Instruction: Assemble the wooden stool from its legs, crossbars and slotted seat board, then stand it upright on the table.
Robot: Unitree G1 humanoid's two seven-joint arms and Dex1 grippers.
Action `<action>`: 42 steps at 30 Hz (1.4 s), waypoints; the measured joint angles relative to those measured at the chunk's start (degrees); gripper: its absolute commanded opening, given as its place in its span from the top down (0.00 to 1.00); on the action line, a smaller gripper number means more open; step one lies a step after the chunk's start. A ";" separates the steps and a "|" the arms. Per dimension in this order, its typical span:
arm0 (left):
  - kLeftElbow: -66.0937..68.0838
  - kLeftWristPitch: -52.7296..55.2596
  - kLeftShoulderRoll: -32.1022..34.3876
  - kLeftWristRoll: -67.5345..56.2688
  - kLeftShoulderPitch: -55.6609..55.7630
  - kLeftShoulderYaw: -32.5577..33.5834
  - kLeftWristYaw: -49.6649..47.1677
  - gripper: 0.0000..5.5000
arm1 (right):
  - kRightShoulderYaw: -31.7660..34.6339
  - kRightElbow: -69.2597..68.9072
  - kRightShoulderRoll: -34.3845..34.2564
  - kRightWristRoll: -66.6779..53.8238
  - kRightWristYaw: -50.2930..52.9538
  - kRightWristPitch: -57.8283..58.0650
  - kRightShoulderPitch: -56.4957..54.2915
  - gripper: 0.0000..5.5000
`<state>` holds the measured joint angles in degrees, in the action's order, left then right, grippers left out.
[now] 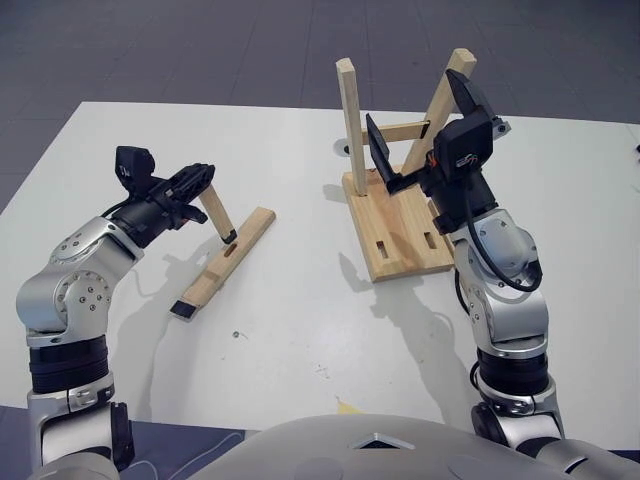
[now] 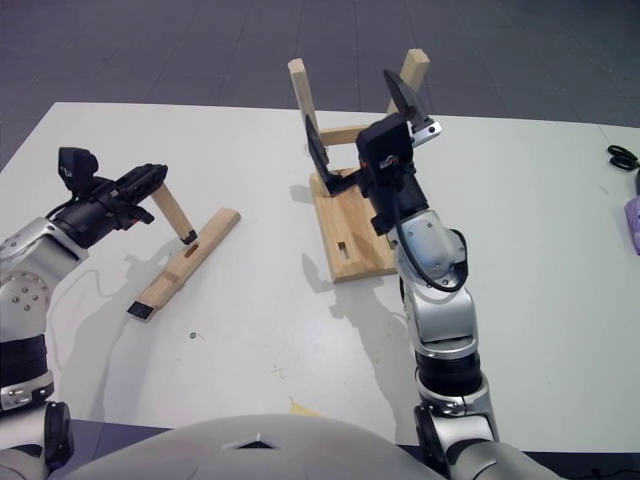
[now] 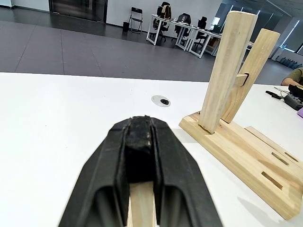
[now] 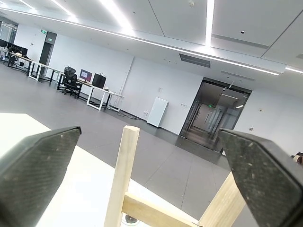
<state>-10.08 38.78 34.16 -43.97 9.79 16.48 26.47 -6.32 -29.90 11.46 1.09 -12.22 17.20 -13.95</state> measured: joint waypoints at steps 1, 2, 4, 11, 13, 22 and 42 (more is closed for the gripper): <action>-0.01 -0.02 -0.14 0.19 -0.59 0.02 0.02 0.92 | 0.04 0.00 0.04 -0.02 0.00 0.04 0.00 0.02; -0.01 -0.04 -0.28 0.74 -1.16 0.02 0.09 0.92 | 0.05 0.00 0.07 -0.01 0.00 0.05 0.00 0.02; 0.06 -0.04 -0.40 1.53 -2.54 0.03 0.12 0.92 | 0.04 -0.01 0.10 -0.02 0.01 0.08 0.01 0.02; 0.99 -2.10 -2.25 3.50 -2.61 -0.30 0.24 0.92 | 0.10 -0.02 0.09 -0.03 0.17 0.27 0.26 0.02; 1.58 -3.05 -3.57 4.40 -2.03 -0.85 0.01 0.92 | 0.20 -0.02 0.15 -0.02 0.18 0.28 0.25 0.02; 1.17 -3.64 -6.87 6.17 0.08 -3.55 -1.06 0.92 | 0.09 0.23 0.34 -0.14 -0.42 0.28 0.16 0.02; -0.42 -1.09 -8.42 4.61 0.24 0.68 -2.47 0.92 | 0.04 0.69 0.19 -0.06 -0.42 0.20 -0.31 0.02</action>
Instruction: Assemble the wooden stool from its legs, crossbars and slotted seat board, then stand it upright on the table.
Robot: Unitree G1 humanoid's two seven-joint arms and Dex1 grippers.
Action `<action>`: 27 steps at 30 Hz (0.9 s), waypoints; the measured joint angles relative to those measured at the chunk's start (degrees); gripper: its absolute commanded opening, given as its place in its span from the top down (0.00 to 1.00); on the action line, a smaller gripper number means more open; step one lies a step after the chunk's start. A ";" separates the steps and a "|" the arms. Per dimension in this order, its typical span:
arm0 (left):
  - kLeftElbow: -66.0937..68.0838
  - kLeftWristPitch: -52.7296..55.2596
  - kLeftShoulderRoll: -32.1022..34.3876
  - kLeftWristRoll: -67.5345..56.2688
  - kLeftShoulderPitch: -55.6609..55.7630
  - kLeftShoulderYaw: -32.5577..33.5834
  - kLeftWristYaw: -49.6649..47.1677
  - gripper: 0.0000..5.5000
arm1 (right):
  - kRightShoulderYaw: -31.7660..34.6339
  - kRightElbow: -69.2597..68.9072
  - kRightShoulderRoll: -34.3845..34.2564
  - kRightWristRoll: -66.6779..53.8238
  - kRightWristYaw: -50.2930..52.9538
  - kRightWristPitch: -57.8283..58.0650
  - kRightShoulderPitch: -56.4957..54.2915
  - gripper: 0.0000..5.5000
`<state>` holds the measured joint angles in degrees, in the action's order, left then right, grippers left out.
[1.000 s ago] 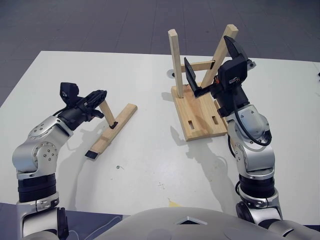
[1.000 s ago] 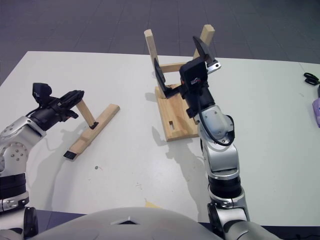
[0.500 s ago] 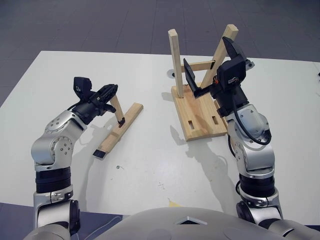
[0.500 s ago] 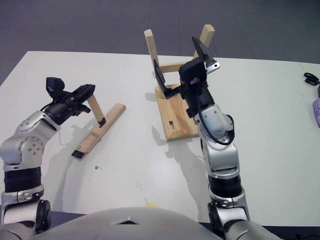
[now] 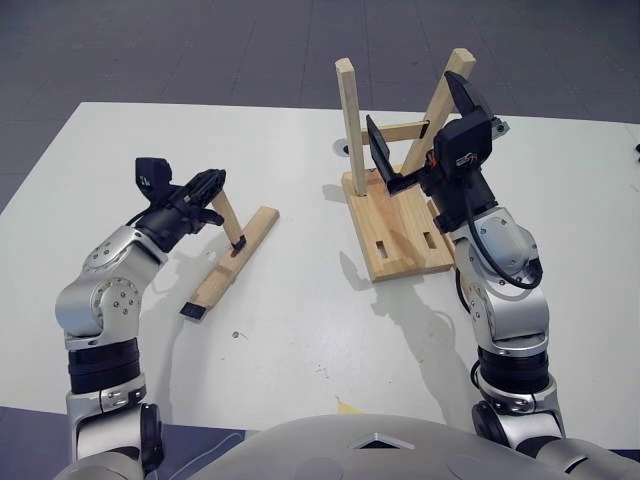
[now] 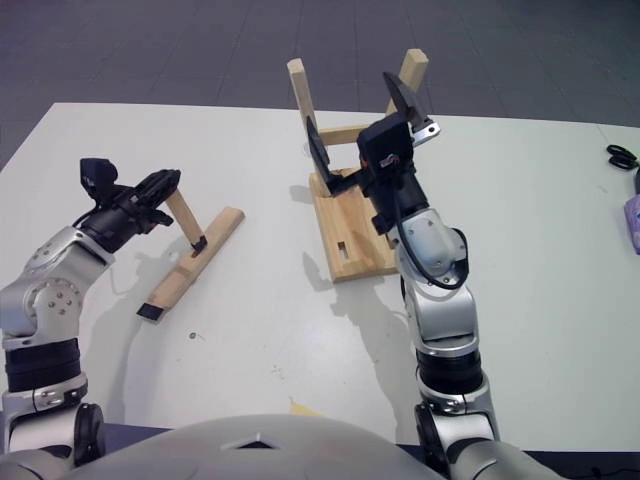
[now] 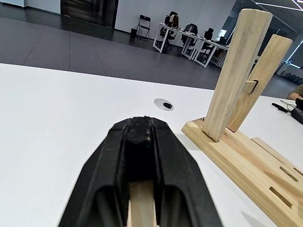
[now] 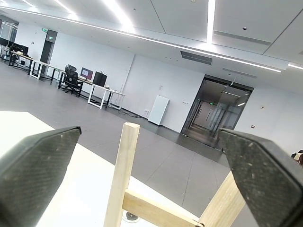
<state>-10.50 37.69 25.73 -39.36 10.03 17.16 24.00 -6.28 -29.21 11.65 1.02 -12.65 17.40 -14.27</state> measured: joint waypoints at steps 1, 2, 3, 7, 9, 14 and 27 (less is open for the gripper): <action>-0.04 0.18 -0.04 -0.24 -0.06 0.03 -0.06 0.92 | -0.01 -0.01 0.00 0.05 0.02 0.00 0.03 0.02; -0.04 0.21 -0.12 -0.20 -0.27 -0.03 -0.05 0.92 | -0.01 -0.01 0.00 0.07 0.02 -0.01 0.10 0.02; -0.04 0.21 -0.22 -0.16 -0.91 -0.24 -0.06 0.92 | -0.06 -0.01 0.01 0.09 0.02 -0.02 0.19 0.02; -0.89 -0.49 -0.38 0.35 -2.29 -0.54 -0.24 0.92 | -0.07 -0.02 0.17 0.21 0.00 -0.13 0.24 0.02; -0.93 -1.18 -0.46 0.85 -2.60 -0.59 -0.29 0.92 | -0.03 -0.03 0.33 0.32 0.00 -0.15 0.24 0.02; -0.42 -1.60 -1.55 0.87 -2.53 0.76 -1.92 0.92 | -0.11 -0.06 0.36 0.36 -0.02 -0.20 0.62 0.02; -0.44 -0.51 -2.10 -0.44 -2.71 4.41 -3.69 0.92 | -1.56 -0.22 -0.30 1.28 0.21 -0.62 1.50 0.02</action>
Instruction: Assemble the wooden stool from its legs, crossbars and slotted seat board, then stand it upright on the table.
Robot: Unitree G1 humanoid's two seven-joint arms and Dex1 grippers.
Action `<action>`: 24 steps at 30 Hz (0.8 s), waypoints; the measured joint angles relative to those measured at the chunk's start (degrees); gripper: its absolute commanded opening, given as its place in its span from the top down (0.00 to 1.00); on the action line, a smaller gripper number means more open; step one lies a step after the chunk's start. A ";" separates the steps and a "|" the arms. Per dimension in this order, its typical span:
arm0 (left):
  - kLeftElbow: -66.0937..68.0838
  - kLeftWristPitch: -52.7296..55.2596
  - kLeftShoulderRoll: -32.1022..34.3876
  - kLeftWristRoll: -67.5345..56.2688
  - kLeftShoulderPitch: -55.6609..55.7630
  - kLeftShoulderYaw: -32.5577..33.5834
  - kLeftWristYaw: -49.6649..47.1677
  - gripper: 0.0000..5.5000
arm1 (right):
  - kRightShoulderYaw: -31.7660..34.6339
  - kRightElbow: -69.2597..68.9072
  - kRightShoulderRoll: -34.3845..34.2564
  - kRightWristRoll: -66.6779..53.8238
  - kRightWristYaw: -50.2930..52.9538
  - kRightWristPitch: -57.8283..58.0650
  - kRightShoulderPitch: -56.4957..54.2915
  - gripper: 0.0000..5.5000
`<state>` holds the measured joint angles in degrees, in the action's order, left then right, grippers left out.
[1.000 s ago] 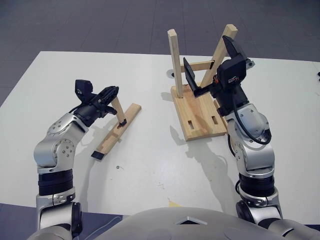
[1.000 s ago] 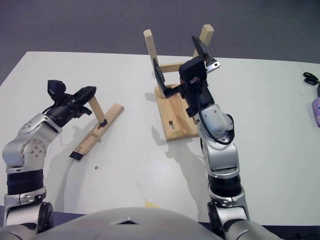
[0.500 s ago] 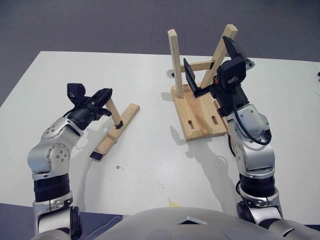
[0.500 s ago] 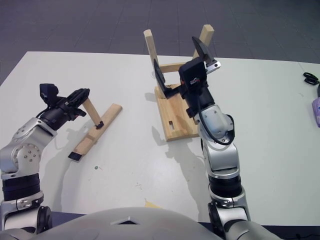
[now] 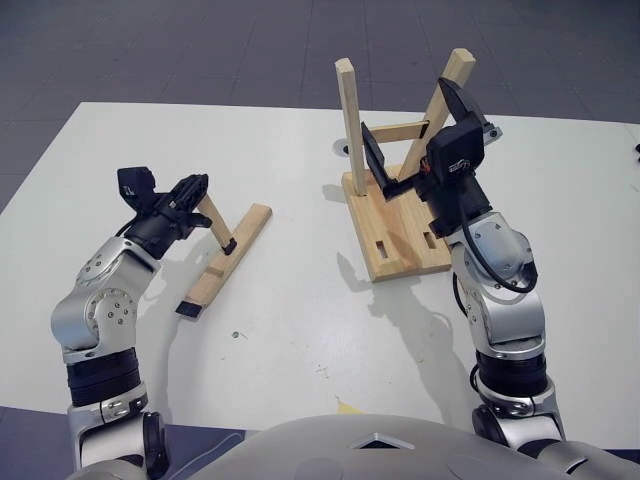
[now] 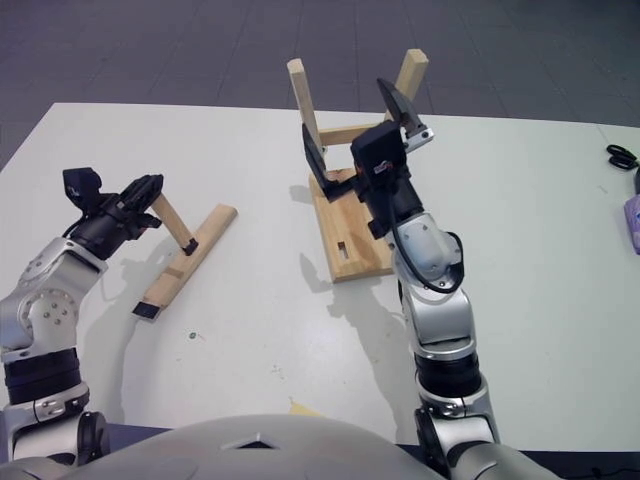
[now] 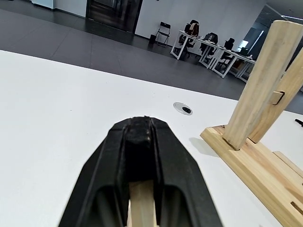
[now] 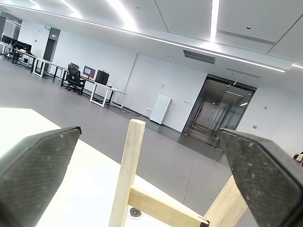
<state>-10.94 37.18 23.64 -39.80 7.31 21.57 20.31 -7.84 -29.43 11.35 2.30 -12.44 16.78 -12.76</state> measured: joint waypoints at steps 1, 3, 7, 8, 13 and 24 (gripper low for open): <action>-0.19 0.70 -0.07 -1.28 0.34 0.86 -0.44 0.92 | -0.19 -0.03 -0.18 0.08 0.12 0.00 0.34 0.02; -0.74 1.23 -0.11 -2.82 1.15 1.99 -1.12 0.92 | -0.34 -0.06 -0.41 0.28 0.21 -0.01 0.71 0.02; -0.97 1.29 0.16 -1.92 1.38 0.76 -0.88 0.92 | -0.46 -0.48 -0.47 0.55 0.43 -0.02 0.95 0.02; -0.92 1.27 0.16 -1.64 1.13 0.33 -0.84 0.92 | -0.46 -0.48 -0.48 0.55 0.45 -0.02 0.95 0.02; -0.90 0.12 -0.11 0.45 -0.66 -1.43 -0.76 0.92 | -0.39 -0.48 -0.46 0.59 0.48 -0.02 0.94 0.02; 0.41 -6.91 -2.68 6.19 -0.56 -4.84 -2.15 0.92 | -0.22 -0.48 -0.37 0.65 0.03 0.00 0.91 0.02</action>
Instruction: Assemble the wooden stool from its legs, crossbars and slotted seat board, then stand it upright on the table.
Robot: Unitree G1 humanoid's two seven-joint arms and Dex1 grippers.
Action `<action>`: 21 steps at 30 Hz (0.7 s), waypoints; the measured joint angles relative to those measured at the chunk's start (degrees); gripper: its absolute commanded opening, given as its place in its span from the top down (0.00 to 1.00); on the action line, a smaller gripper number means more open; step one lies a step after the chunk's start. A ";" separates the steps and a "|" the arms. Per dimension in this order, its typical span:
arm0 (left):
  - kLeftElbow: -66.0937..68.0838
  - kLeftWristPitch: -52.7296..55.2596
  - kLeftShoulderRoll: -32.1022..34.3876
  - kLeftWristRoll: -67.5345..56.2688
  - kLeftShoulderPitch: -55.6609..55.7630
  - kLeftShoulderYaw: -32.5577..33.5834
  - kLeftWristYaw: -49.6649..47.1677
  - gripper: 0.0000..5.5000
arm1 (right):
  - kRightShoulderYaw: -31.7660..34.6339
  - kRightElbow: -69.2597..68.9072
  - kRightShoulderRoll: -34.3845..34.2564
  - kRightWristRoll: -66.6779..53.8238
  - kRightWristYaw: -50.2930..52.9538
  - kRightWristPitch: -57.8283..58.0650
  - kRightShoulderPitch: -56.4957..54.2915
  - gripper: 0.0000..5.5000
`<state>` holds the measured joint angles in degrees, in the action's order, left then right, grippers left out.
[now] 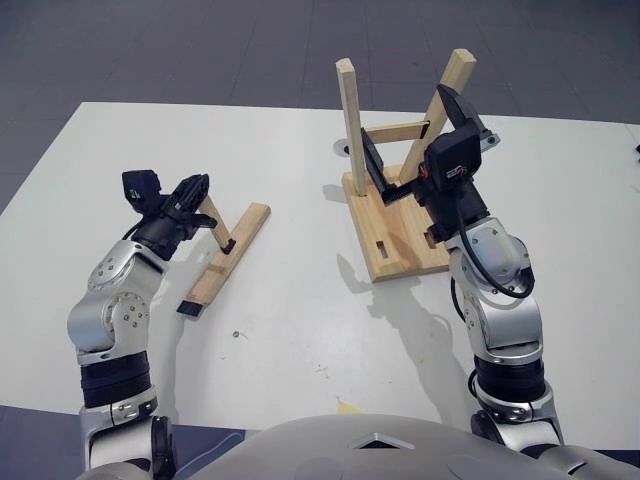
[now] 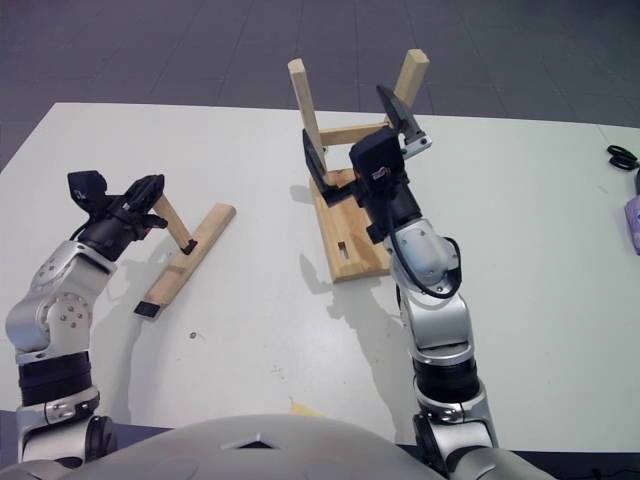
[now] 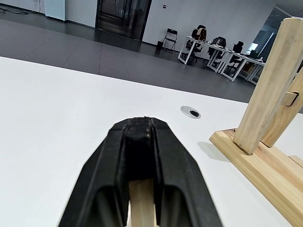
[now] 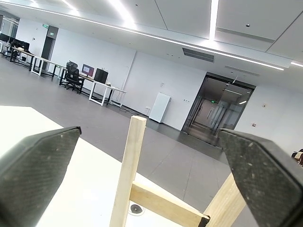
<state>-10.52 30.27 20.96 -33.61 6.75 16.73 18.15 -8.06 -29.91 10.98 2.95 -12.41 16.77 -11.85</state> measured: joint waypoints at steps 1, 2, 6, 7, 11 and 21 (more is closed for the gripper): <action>0.10 -0.17 -0.10 0.16 0.15 -0.30 0.01 0.92 | 0.00 0.00 0.00 0.00 -0.11 0.00 0.00 0.02; 0.22 -0.19 -0.14 0.27 0.42 -0.62 0.01 0.92 | -0.01 0.00 0.00 0.00 -0.23 0.00 0.00 0.02; 0.81 -0.16 -0.50 0.28 1.31 -1.63 0.01 0.92 | -0.03 0.00 -0.02 0.02 -0.26 0.01 0.00 0.02; 0.91 -0.16 -0.60 0.29 1.44 -1.73 0.01 0.92 | -0.03 0.00 -0.02 0.02 -0.26 0.01 0.00 0.02; 1.36 -0.16 -0.62 0.33 1.94 -2.17 0.05 0.92 | -0.05 -0.02 -0.03 0.00 -0.27 0.04 0.00 0.02; 1.84 -0.10 -1.30 0.30 3.64 -2.75 -0.04 0.92 | -0.08 0.01 -0.04 -0.11 -0.36 0.03 -0.20 0.02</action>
<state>-8.68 30.17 19.66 -33.31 10.39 13.98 18.11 -8.14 -29.90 10.94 2.84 -12.77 16.81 -12.05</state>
